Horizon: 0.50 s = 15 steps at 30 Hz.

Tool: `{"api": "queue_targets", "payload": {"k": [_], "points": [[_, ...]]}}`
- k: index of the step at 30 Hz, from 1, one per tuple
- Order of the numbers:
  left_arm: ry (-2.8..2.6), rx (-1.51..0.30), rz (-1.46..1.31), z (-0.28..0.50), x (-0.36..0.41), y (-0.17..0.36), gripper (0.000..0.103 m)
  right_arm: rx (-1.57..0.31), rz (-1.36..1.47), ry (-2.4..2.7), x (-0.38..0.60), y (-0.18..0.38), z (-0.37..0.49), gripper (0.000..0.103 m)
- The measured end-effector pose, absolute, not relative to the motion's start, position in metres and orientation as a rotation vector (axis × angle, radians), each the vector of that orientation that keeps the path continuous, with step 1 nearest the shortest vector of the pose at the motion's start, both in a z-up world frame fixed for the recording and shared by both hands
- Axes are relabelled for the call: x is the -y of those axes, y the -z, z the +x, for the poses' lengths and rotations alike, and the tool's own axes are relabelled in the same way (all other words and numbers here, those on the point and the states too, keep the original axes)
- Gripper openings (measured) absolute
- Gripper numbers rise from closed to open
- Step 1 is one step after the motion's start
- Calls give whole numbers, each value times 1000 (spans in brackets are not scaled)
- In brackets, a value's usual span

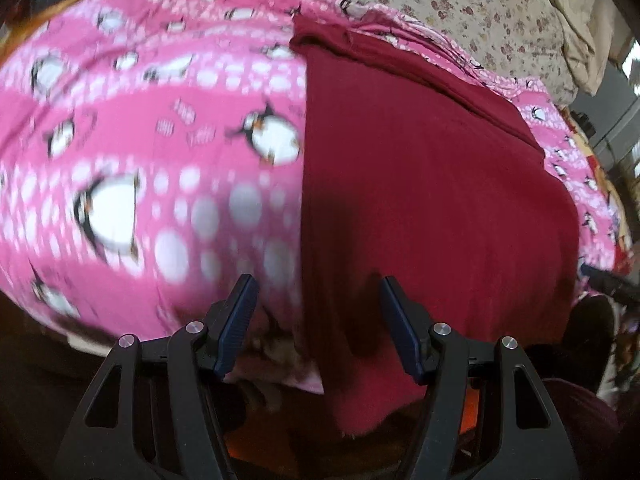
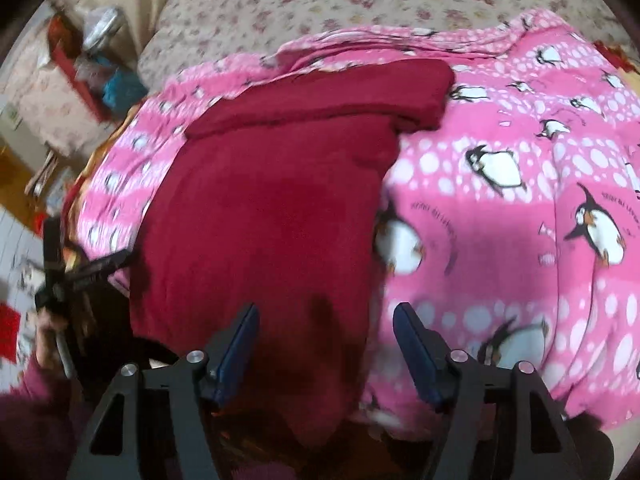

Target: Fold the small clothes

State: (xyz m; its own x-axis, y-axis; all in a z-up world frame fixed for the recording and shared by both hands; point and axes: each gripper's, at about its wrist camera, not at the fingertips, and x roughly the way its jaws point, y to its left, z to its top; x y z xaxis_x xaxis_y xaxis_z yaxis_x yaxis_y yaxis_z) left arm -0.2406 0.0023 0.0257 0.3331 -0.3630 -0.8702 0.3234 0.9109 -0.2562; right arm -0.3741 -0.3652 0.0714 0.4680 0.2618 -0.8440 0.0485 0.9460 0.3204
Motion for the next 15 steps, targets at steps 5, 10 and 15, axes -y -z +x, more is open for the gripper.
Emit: {"api": "queue_targets", "payload": {"k": [5, 10, 15], "points": [[457, -1217, -68, -251, -6, -11, 64, -1180, 310, -177, 357, -47, -387, 67], [477, -1226, -66, -253, -1, -8, 64, -1230, 330, -208, 351, -27, -392, 67], [523, -1260, -49, -258, 9, -4, 64, -1203, 330, -263, 337, -22, -390, 67]]}}
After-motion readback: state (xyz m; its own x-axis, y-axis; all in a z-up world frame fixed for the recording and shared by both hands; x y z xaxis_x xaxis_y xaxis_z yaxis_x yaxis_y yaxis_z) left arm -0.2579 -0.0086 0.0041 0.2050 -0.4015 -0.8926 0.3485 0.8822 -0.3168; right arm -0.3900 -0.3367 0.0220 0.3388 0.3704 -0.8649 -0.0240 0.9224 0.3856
